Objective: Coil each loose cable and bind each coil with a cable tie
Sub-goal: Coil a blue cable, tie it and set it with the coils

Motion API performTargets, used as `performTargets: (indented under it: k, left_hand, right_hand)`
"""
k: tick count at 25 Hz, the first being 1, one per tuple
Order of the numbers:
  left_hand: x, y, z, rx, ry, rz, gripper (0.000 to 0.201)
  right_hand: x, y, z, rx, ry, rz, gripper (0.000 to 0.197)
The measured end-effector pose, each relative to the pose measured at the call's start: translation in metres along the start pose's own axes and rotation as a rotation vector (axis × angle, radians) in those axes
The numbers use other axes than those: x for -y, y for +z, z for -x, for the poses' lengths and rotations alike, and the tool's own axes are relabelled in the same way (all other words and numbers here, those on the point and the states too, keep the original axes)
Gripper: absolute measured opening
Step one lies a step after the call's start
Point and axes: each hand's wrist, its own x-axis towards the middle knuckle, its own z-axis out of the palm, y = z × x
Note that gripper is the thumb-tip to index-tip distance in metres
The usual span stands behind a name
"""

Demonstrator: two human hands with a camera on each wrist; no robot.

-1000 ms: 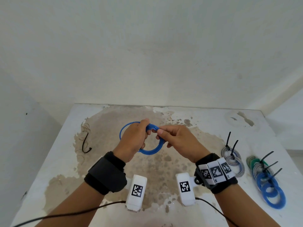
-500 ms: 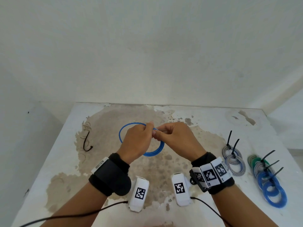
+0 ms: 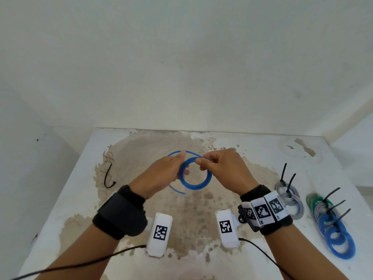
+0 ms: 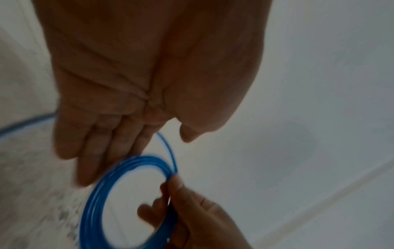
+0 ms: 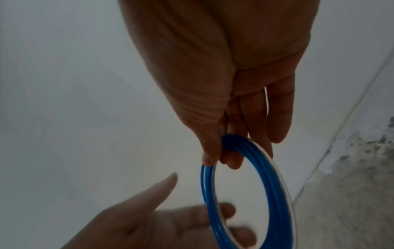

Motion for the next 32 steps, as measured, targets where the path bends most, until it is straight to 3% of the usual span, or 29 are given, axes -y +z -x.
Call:
performTargets:
  k: [2,5,7,9,16,19,24,28,32]
  left_hand:
    - [-0.002,-0.013,0.008,-0.017,0.037,-0.185,0.044]
    - [-0.012,-0.022,0.01,-0.238,0.348,-0.404,0.023]
    - [-0.015,-0.021,0.004,-0.155,0.438,-0.495,0.032]
    - [-0.009,-0.018,-0.003,-0.004,0.401,-0.529,0.029]
    - [0.009,-0.007,-0.005,0.113,0.219,-0.129,0.017]
    - [0.01,-0.007,-0.003,0.134,0.164,0.039,0.017]
    - [0.012,-0.015,0.0,0.231,0.103,0.127,0.021]
    - [0.013,-0.014,0.0,0.192,0.083,0.234,0.019]
    - [0.017,-0.013,0.002,0.208,0.063,0.289,0.022]
  right_hand:
    - [-0.007,-0.01,-0.002,0.002,0.026,0.021,0.033]
    - [-0.01,-0.012,-0.003,0.083,0.011,0.055,0.032]
    - [-0.007,-0.008,-0.003,0.11,-0.005,0.017,0.029]
    - [-0.004,-0.006,-0.003,0.076,0.004,-0.047,0.026]
    - [-0.01,0.001,0.004,0.069,0.036,-0.103,0.02]
    - [-0.009,-0.003,0.003,0.144,0.073,-0.199,0.019]
    - [-0.005,-0.013,0.002,0.314,0.13,-0.259,0.019]
    - [-0.002,-0.007,0.003,0.285,0.164,-0.356,0.022]
    - [-0.003,-0.009,0.004,0.362,0.162,-0.384,0.025]
